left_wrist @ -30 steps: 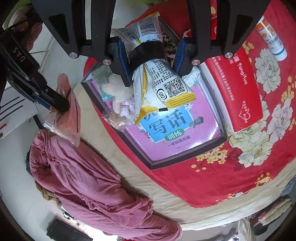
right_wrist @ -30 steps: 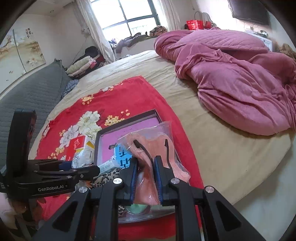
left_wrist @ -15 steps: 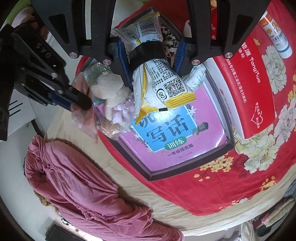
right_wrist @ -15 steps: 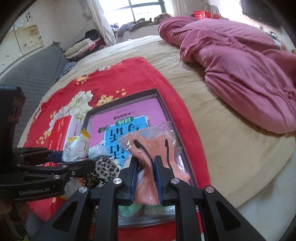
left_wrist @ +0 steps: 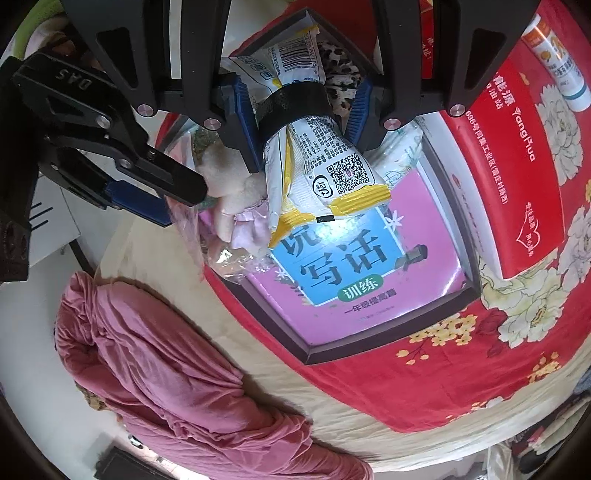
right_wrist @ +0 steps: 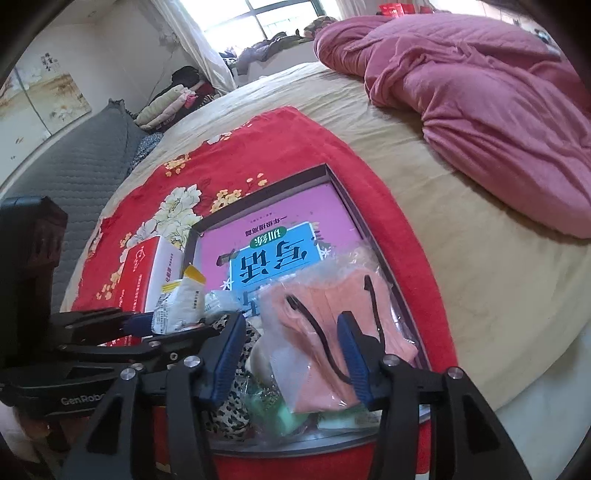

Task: Organize soft objects
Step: 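Open both tools to drop the snack and mask bag into the box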

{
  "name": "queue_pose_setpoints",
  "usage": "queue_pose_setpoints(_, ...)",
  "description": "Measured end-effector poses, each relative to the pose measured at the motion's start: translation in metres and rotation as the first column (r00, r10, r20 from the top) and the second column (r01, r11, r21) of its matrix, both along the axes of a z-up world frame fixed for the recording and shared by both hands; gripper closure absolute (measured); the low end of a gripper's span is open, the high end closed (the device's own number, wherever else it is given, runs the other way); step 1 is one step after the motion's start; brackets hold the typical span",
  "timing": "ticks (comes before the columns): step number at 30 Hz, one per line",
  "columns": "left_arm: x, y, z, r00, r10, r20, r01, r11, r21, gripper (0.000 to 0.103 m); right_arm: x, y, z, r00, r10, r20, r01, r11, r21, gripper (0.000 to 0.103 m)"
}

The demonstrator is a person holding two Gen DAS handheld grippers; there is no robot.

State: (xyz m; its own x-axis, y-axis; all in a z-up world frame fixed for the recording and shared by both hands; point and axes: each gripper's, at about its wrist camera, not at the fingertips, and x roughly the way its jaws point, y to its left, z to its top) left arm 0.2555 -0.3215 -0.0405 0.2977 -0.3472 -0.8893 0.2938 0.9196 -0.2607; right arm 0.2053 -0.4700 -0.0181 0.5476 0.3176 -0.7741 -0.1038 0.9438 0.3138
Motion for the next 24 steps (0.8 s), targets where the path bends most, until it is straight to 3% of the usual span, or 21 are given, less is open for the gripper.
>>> queue_pose_setpoints(5, 0.001, 0.001, 0.007, 1.0, -0.005, 0.02, 0.006, 1.0, -0.023, 0.057, -0.01, -0.004, 0.022, 0.998, -0.025, 0.051, 0.024, 1.0, 0.004, 0.049)
queue_pose_setpoints(12, -0.003, 0.002, 0.021, 0.999, -0.016, 0.051, 0.017, 1.0, -0.024, 0.042, -0.022, -0.011, 0.057, 0.992, -0.057, 0.108, 0.054, 0.998, 0.029, 0.047)
queue_pose_setpoints(14, -0.008, 0.004, 0.028, 0.997, -0.019, 0.069, 0.02, 1.0, -0.02, 0.034, -0.027, -0.01, 0.067, 0.99, -0.064, 0.125, 0.059, 0.998, 0.037, 0.045)
queue_pose_setpoints(16, -0.015, 0.008, 0.038, 0.995, -0.023, 0.093, 0.025, 1.0, -0.017, 0.031, -0.032, -0.007, 0.077, 0.988, -0.07, 0.141, 0.067, 0.997, 0.026, 0.032)
queue_pose_setpoints(24, -0.051, 0.041, 0.079, 0.983, 0.016, 0.183, -0.014, 1.0, -0.011, 0.026, -0.065, 0.012, 0.103, 0.974, -0.162, 0.155, 0.164, 0.987, 0.002, 0.026)
